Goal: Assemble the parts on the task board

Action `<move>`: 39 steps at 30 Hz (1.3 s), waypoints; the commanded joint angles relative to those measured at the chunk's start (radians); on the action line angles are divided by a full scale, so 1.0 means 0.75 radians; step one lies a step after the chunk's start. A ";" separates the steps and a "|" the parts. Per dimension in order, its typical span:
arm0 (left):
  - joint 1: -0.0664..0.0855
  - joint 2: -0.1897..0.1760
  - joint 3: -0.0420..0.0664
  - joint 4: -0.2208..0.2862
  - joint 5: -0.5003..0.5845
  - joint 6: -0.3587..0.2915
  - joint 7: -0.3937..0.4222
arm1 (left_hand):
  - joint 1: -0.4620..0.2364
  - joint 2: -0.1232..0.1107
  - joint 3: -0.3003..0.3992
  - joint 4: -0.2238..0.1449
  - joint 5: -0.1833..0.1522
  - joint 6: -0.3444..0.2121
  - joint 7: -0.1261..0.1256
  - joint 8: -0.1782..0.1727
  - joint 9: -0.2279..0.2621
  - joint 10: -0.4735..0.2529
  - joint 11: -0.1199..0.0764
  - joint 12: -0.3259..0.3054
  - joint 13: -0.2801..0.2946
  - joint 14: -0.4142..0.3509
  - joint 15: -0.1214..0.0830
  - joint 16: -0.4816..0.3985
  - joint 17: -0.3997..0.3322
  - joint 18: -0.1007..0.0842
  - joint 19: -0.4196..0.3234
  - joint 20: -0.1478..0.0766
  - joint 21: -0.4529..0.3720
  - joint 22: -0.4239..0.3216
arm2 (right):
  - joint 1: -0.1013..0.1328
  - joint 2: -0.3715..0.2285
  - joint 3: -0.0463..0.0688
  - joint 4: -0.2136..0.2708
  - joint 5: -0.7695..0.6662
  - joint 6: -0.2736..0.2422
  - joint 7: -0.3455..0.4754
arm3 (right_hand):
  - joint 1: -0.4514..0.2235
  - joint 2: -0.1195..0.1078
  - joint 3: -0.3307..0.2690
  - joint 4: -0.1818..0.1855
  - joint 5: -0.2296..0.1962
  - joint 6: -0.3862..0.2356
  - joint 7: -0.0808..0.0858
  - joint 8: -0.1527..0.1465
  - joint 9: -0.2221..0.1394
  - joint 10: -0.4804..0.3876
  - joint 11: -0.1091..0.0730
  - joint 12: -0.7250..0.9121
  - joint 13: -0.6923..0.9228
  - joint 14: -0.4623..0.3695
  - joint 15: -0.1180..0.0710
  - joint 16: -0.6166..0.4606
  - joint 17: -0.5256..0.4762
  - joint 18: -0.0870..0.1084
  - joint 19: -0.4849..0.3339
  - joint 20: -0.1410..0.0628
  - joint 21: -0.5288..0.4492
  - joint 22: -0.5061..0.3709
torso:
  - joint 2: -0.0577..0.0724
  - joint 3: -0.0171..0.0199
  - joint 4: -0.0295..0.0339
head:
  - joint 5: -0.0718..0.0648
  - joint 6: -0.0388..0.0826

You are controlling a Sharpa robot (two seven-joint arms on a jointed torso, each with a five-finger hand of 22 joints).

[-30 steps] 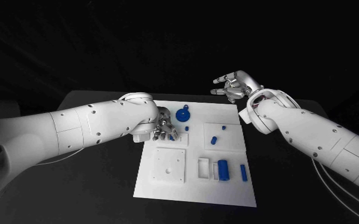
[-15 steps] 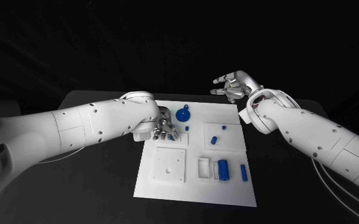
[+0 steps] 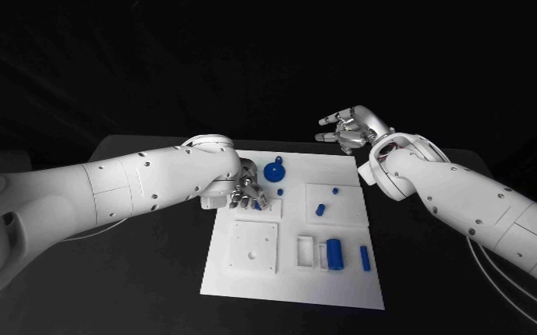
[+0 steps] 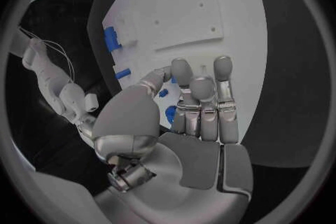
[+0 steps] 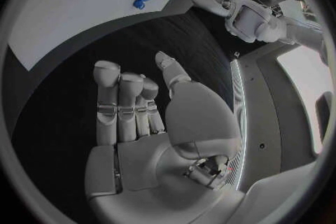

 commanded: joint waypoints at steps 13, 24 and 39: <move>-0.021 0.030 -0.014 -0.034 -0.015 0.095 -0.035 | 0.012 0.042 0.113 -0.117 -0.010 0.115 -0.109 0.003 -0.001 0.029 -0.033 -0.006 0.007 0.001 -0.009 0.006 0.003 -0.018 0.002 0.002 0.005 0.023 | -0.001 -0.001 0.001 0.002 -0.012 0.018 0.005 | -0.008 0.003 0.002 -0.010 0.003 0.006 -0.001 -0.005 0.001 -0.008 0.000 -0.006 -0.003 0.007 0.000 -0.007 -0.001 0.018 0.040 -0.002 -0.006 0.089 | 0.002 -0.0020 -0.0021 | -0.004 0.000; -0.032 0.036 -0.016 -0.043 -0.015 0.074 -0.035 | -0.001 0.066 0.098 -0.102 -0.065 0.127 -0.114 0.004 -0.003 0.031 -0.032 0.006 0.010 0.006 -0.009 0.009 0.005 -0.020 0.007 0.003 0.001 0.021 | -0.001 -0.004 0.001 0.004 -0.013 0.018 0.005 | -0.007 0.004 0.005 -0.012 0.003 0.006 -0.001 -0.005 0.001 -0.008 0.000 -0.006 -0.003 0.006 0.000 -0.007 -0.002 0.018 0.040 -0.002 -0.005 0.089 | 0.000 -0.0014 0.0012 | -0.008 -0.002; -0.033 0.032 -0.017 -0.024 -0.018 0.077 -0.034 | -0.004 0.073 0.076 -0.091 -0.079 0.155 -0.121 0.005 0.006 0.032 -0.033 0.025 -0.001 0.013 -0.008 0.017 0.012 -0.018 0.015 0.007 -0.006 0.021 | -0.001 -0.006 0.001 0.005 -0.014 0.020 0.005 | -0.008 0.005 0.007 -0.014 0.004 0.007 0.000 -0.005 0.001 -0.008 0.000 -0.005 -0.003 0.006 0.000 -0.007 -0.002 0.018 0.041 -0.002 -0.005 0.089 | 0.000 -0.0015 0.0006 | -0.008 -0.003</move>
